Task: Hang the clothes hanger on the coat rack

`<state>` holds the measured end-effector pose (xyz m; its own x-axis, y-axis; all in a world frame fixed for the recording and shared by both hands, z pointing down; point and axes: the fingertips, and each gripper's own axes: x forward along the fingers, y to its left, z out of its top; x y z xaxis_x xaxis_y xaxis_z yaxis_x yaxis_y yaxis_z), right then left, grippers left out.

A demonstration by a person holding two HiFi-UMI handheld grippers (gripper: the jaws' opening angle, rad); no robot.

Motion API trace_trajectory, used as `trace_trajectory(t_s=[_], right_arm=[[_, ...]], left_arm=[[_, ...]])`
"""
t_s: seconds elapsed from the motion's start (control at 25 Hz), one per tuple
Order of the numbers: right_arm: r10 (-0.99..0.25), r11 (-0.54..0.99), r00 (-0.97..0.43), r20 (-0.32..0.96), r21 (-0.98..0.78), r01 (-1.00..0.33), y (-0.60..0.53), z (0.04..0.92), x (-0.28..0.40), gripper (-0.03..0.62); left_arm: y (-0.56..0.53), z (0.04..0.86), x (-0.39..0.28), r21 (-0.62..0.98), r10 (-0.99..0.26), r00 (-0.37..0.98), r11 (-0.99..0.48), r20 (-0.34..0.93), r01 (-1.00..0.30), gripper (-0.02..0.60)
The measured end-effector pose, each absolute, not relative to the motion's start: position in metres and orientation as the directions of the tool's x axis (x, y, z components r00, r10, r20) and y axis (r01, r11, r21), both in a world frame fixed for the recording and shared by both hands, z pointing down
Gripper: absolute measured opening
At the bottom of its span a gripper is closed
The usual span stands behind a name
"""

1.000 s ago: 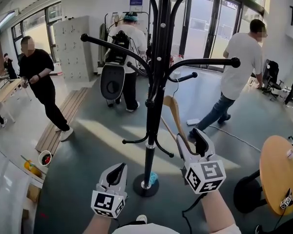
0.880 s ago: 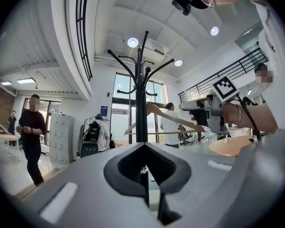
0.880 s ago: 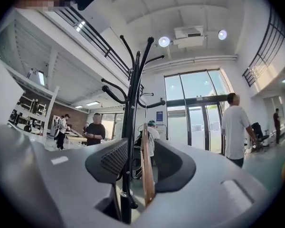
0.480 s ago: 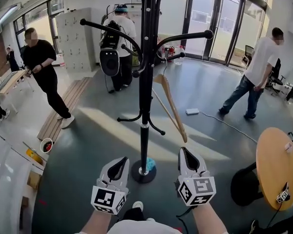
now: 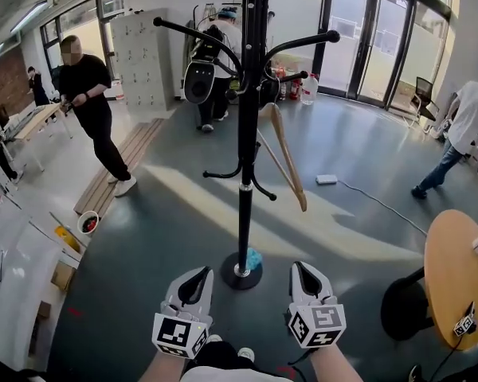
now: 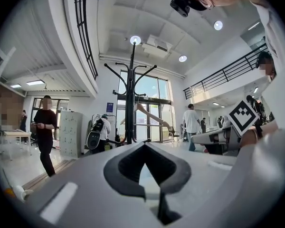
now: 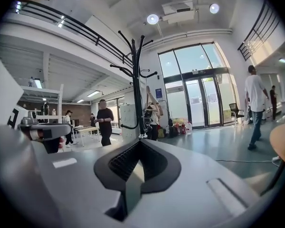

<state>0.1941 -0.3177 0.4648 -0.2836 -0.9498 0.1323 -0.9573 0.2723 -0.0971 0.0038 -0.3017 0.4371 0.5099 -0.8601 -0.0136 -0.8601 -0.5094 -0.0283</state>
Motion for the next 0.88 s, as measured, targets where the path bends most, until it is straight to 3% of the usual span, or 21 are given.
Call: trace_trajectory(t_s=[0.44,0.88], right_arm=[[-0.946,0.26,-0.276,0.169,-0.11,-0.959,-0.25,0.486,0.16,0.026],[-0.953,0.207,-0.227,0.201,-0.113,-0.972,-0.122,0.5,0.087,0.026]], left_arm=[[-0.234,0.436,-0.02,-0.058,-0.843,0.538,-0.537,-0.007,-0.842,0.0],[-0.115,0.445,-0.091,-0.038,-0.82,0.572,-0.572,0.008,-0.82,0.0]])
